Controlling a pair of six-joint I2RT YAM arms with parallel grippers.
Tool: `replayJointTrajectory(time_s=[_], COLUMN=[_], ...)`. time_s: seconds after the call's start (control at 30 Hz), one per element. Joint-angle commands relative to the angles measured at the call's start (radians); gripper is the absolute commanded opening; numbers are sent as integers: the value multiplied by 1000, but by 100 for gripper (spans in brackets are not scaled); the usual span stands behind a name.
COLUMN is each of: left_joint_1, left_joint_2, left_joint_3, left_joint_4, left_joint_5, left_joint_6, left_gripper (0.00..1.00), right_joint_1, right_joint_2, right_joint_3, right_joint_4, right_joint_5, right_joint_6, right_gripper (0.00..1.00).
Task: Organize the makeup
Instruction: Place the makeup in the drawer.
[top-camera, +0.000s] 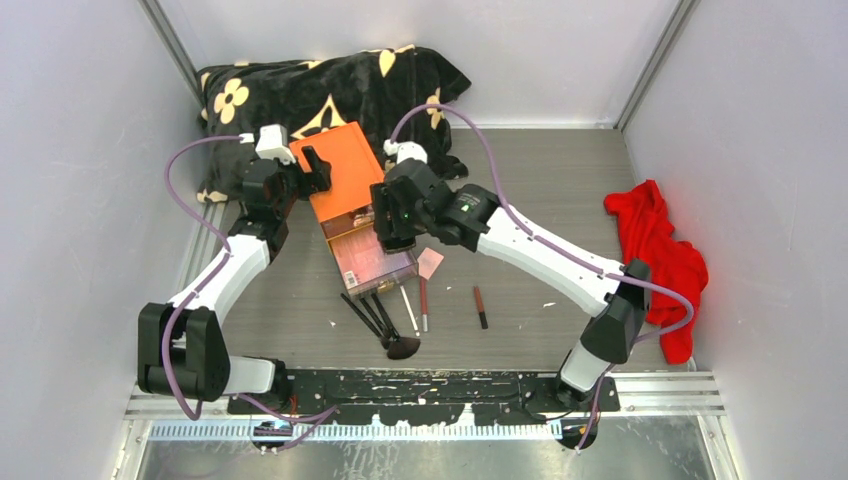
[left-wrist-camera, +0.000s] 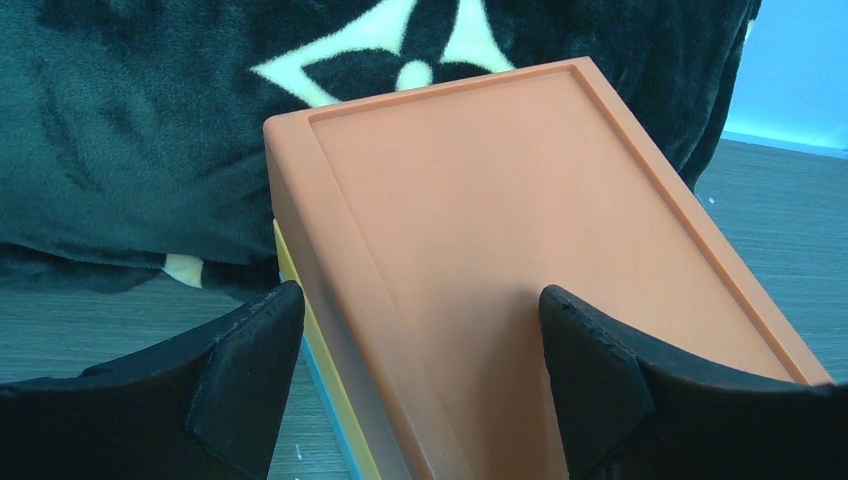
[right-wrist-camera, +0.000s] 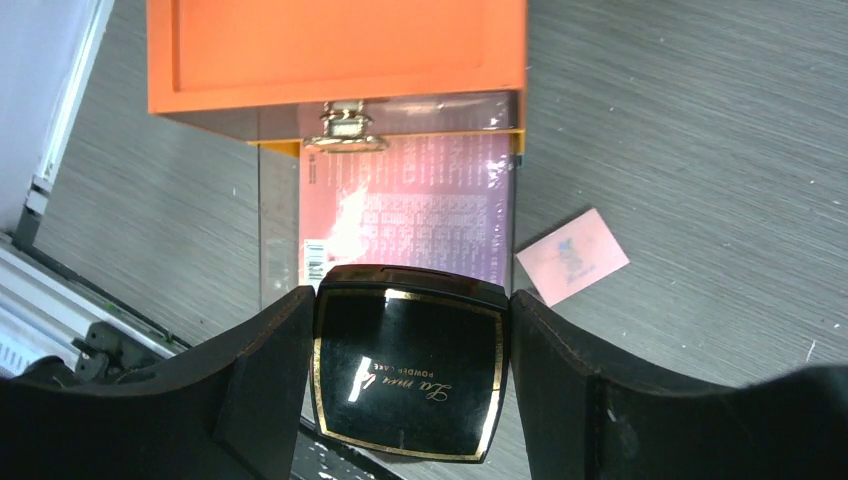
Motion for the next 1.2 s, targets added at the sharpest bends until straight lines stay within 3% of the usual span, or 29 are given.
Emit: replayJointTrajectory(time_s=[0.0,0.5,0.73,1.17], left_joint_1=[-2,-2,-2,-2], left_joint_2=[22,18,23,20], left_joint_3=[-47,-46,-48,-50], left_joint_4=[-245,-243,-240,-241], left_joint_5=[-9,-6,-6,-11], left_joint_6=[73,73,75,79], left_gripper=[85,85,85,85], right_joint_1=[34,98,97,97], right_joint_2=[29,217,234,237], right_joint_3=[65,91,74,51], right_joint_4=[16,47,63,98], right_joint_5=[50,96,121,116], right_joint_6=[-20,-54,-70,-107], right_gripper=[1,1,33,57])
